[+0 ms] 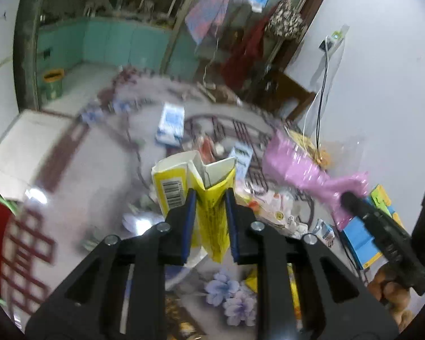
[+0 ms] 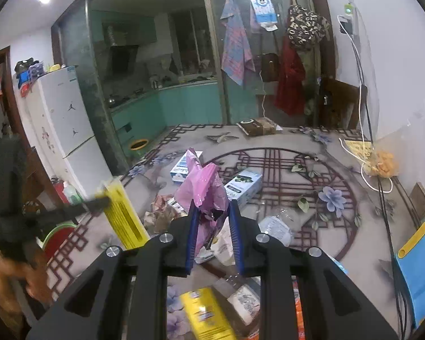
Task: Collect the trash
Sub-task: 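Carry both items over the red bucket and open both tools to drop them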
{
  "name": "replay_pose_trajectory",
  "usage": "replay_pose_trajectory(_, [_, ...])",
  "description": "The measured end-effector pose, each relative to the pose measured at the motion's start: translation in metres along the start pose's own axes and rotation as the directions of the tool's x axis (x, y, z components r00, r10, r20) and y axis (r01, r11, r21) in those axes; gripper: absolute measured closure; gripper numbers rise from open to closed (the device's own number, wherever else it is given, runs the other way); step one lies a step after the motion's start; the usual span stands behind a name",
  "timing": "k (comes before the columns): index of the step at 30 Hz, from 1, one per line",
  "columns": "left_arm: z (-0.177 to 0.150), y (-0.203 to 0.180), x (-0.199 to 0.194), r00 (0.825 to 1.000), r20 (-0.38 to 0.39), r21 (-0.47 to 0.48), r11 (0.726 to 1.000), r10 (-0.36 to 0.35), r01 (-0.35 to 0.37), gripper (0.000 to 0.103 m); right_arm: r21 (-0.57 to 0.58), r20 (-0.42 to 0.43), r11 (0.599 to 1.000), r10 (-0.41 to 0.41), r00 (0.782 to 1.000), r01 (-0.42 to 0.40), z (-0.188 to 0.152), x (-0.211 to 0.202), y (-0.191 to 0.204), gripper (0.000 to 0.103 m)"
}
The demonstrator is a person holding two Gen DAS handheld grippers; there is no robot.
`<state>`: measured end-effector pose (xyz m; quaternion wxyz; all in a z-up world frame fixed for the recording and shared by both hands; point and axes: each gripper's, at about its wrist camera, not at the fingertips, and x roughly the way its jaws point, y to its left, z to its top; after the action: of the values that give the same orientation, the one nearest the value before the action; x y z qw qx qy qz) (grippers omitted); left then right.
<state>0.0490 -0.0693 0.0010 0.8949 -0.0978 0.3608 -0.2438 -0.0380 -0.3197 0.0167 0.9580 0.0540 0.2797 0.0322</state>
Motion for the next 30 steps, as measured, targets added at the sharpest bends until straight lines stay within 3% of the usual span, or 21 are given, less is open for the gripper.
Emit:
replay_pose_trajectory(7, [0.013, 0.033, -0.045, 0.997, 0.033, 0.095, 0.993, 0.073, -0.075, 0.083, -0.085, 0.027, 0.996, 0.006, 1.000, -0.004, 0.006, -0.010, 0.038, 0.082])
replay_pose_trajectory(10, [0.017, 0.059, -0.066, 0.986, 0.084, 0.117, 0.981, 0.145, -0.154, 0.083, -0.079, 0.030, 0.996, 0.045, 0.999, -0.043, 0.007, -0.011, 0.060, 0.082])
replay_pose_trajectory(18, [0.004, 0.143, -0.114, 0.954, 0.122, -0.008, 0.962, 0.273, -0.274, 0.083, -0.092, -0.021, 0.979, 0.181, 0.983, -0.183, 0.007, 0.018, 0.150, 0.082])
replay_pose_trajectory(23, [-0.007, 0.196, -0.142, 0.935, 0.113, -0.126, 0.938, 0.336, -0.322, 0.083, -0.100, -0.091, 0.956, 0.268, 0.959, -0.276, 0.001, 0.050, 0.212, 0.082])
replay_pose_trajectory(30, [-0.029, 0.252, -0.160, 0.895, 0.042, -0.215, 0.879, 0.443, -0.425, 0.083, -0.075, -0.248, 0.915, 0.367, 0.897, -0.395, -0.022, 0.113, 0.294, 0.082])
